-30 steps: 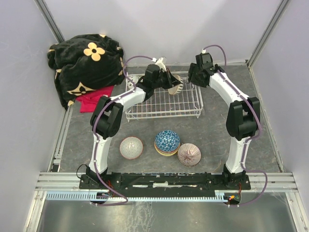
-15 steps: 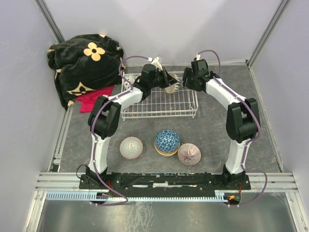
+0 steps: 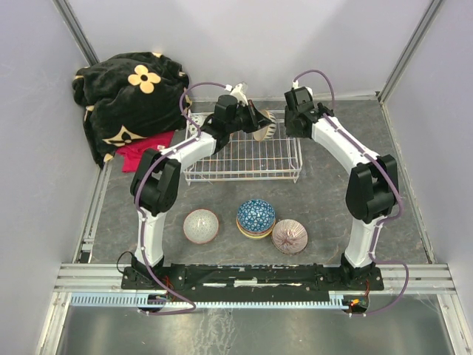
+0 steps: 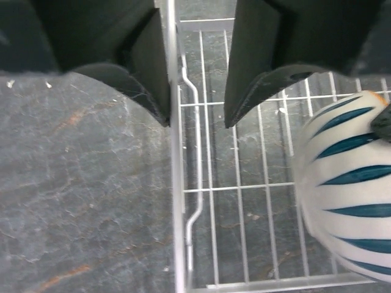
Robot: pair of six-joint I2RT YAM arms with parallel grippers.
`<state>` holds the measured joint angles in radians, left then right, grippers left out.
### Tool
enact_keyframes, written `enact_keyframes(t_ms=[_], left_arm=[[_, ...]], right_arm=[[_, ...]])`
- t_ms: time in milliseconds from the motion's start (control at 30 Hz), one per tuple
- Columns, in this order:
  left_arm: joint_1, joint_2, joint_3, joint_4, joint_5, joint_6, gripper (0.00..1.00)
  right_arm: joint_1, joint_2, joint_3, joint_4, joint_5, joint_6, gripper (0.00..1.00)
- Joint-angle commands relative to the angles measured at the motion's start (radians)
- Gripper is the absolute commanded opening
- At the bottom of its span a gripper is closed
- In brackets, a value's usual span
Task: Load the bowls into the dish rack
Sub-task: Move the dish rack to the center of the board, then turn the bowl upside down on the dish rack.
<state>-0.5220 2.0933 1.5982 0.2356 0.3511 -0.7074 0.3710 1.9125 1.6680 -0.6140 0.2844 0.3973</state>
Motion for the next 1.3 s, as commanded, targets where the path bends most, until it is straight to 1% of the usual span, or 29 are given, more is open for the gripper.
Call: enact_keyframes(t_ms=[0, 33, 100, 333, 533, 633, 767, 833, 933, 1100, 1167, 1267], left_arm=[[0.002, -0.106, 0.012, 0.064, 0.028, -0.011, 0.03], [0.001, -0.109, 0.011, 0.062, 0.029, -0.012, 0.03], [-0.001, -0.114, 0.013, 0.054, 0.031, -0.011, 0.03], [-0.029, -0.123, 0.043, 0.009, 0.032, 0.006, 0.03], [-0.051, -0.1, 0.081, -0.021, 0.032, 0.016, 0.03], [-0.056, -0.088, 0.1, -0.032, 0.035, 0.024, 0.03], [-0.058, -0.055, 0.137, -0.04, 0.047, 0.037, 0.03], [-0.057, -0.033, 0.153, -0.032, 0.057, 0.04, 0.03], [-0.057, -0.004, 0.178, -0.02, 0.067, 0.038, 0.03], [-0.052, 0.035, 0.185, 0.013, 0.072, 0.037, 0.03], [-0.048, 0.051, 0.181, 0.04, 0.078, 0.032, 0.03], [-0.038, 0.073, 0.174, 0.089, 0.097, 0.014, 0.03]], right_arm=[[0.002, 0.019, 0.044, -0.091, 0.119, -0.062, 0.41], [0.0, 0.016, 0.037, -0.101, 0.138, -0.065, 0.37], [-0.013, 0.0, 0.011, -0.103, 0.154, -0.066, 0.36], [-0.12, -0.067, -0.087, -0.079, 0.114, -0.057, 0.36], [-0.176, -0.088, -0.094, -0.084, 0.117, -0.061, 0.38], [-0.194, -0.11, -0.099, -0.075, 0.072, -0.069, 0.44], [-0.191, -0.189, -0.117, -0.027, -0.049, -0.065, 0.58], [-0.187, -0.239, -0.114, -0.015, -0.085, -0.057, 0.65], [-0.172, -0.304, -0.106, -0.001, -0.11, -0.051, 0.72], [-0.168, -0.361, -0.111, 0.062, -0.235, -0.004, 0.76], [-0.168, -0.343, -0.107, 0.092, -0.29, 0.027, 0.76], [-0.168, -0.273, -0.075, 0.1, -0.35, 0.069, 0.73]])
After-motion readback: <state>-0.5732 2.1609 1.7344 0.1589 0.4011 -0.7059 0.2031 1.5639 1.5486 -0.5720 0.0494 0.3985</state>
